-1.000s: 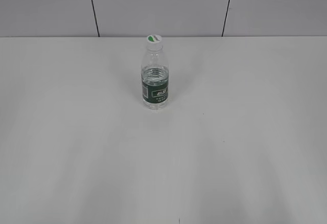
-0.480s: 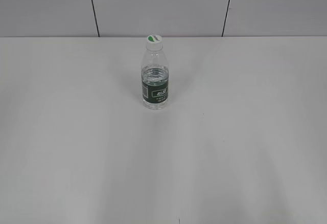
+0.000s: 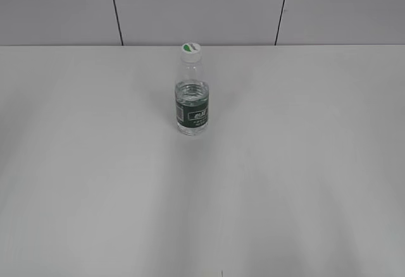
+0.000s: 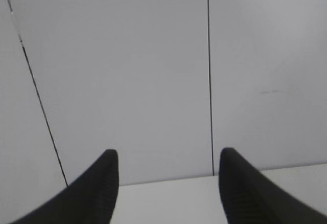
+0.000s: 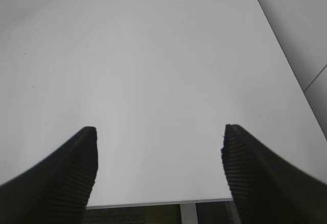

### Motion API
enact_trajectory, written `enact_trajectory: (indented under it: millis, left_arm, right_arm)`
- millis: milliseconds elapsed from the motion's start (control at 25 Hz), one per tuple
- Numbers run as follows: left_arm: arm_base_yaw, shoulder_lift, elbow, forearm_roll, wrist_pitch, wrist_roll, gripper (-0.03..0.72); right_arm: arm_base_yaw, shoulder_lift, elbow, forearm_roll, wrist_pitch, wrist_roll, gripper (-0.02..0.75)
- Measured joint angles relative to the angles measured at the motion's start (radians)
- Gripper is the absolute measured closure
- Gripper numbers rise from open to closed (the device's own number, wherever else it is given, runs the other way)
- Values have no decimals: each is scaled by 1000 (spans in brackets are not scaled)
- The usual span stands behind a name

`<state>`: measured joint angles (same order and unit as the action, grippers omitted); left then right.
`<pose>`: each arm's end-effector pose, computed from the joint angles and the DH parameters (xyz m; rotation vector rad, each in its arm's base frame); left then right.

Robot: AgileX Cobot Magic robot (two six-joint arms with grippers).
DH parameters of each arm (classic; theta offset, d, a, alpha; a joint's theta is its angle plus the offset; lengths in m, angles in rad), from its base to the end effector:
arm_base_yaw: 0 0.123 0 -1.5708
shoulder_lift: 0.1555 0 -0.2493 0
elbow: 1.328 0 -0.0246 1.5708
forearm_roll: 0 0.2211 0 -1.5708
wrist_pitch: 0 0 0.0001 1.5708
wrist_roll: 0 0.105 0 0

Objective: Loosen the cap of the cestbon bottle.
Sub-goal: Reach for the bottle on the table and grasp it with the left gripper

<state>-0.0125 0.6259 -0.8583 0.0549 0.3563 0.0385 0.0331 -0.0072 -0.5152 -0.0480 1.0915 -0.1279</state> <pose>0.1301 0.0004 0.3875 0.0675 1.6060 0.0754 0.0137 -0.0040 0.2580 -0.1614 2.0473 -0.1164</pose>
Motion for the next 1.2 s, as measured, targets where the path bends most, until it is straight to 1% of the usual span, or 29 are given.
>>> enact_trajectory:
  millis: [240, 480, 800, 1000, 1200]
  left_arm:
    - [0, 281, -105, 37, -210, 10, 291]
    - [0, 491, -136, 58, -542, 12, 291]
    - [13, 737, -136, 63, -717, 13, 300]
    - [13, 887, -136, 128, -835, 13, 302]
    - [13, 1019, -136, 156, -878, 13, 305]
  right_arm:
    - [0, 0, 0, 0, 0, 0, 160]
    - [0, 0, 0, 0, 0, 0, 160]
    - [0, 0, 0, 0, 0, 0, 160]
    - [0, 0, 0, 0, 0, 1, 160]
    - [0, 0, 0, 0, 0, 2, 160]
